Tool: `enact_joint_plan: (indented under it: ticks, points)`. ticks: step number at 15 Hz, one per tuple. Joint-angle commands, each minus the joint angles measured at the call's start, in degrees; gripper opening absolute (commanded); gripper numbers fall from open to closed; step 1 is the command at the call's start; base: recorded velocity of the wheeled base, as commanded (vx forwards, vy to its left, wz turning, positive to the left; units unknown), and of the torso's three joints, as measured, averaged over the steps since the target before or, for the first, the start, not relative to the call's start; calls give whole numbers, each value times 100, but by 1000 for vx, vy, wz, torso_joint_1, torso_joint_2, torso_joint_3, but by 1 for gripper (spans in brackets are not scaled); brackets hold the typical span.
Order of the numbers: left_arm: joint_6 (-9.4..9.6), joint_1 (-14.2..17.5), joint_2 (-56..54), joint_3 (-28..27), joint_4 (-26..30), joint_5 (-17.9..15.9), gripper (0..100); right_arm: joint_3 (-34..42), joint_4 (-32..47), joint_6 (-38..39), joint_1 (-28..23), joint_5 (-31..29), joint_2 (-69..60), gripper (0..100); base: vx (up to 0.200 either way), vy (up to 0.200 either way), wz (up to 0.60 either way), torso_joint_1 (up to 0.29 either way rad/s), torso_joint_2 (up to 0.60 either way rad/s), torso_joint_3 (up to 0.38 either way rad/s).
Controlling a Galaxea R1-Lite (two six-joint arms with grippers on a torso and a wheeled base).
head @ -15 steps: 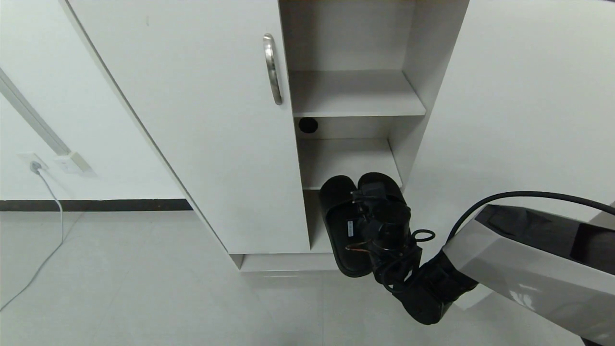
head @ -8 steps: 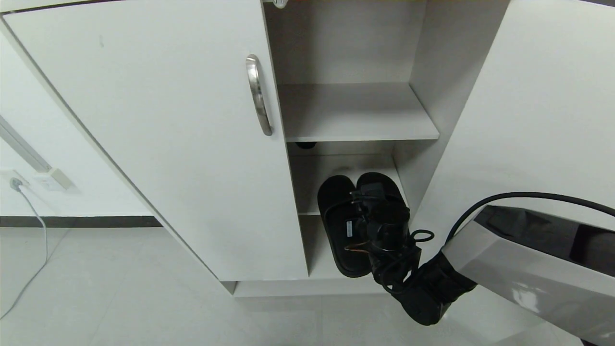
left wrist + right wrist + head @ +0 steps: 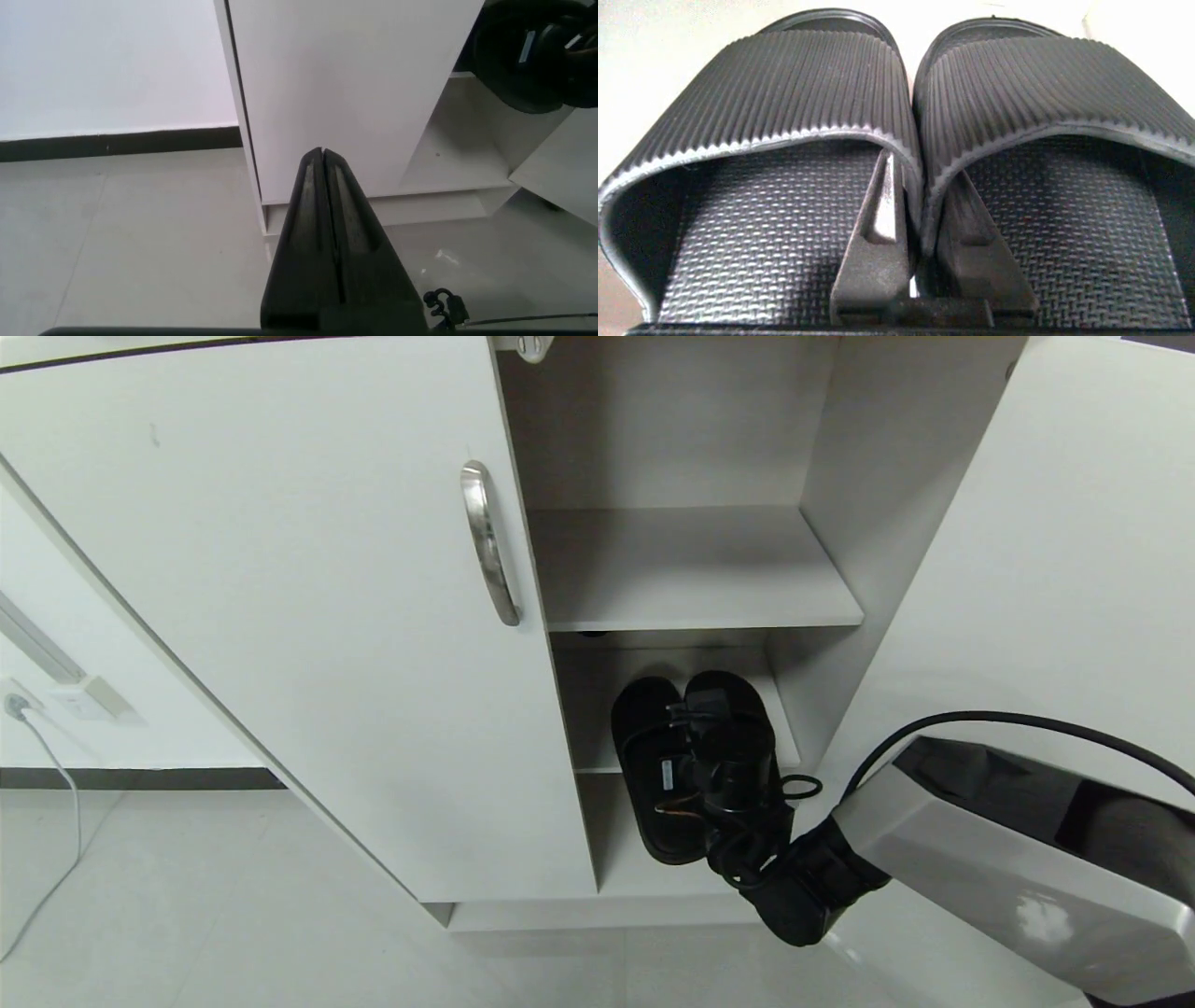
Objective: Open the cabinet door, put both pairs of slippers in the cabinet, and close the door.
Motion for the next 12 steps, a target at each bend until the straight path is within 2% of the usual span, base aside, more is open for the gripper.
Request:
enact_joint_plan:
  ticks: [1,3,5,8,12]
  points:
    - [-5,-1,9,0,6,1,0,-565,347,73,-86,1,216,0,0,0,0,0,0,0]
    - [-5,-1,9,0,6,1,0,-1471,1252,389,-174,1,374,0,0,0,0,0,0,0]
    - [-5,-1,9,0,-2,1,0,-2174,1780,494,-270,1,576,0,0,0,0,0,0,0]
    - [-5,-1,9,0,-2,1,0,-2947,2131,477,-358,10,901,0,0,0,0,0,0,0]
    - [-5,-1,9,0,-2,1,0,-3501,2421,451,-481,1,1121,0,0,0,0,0,0,0]
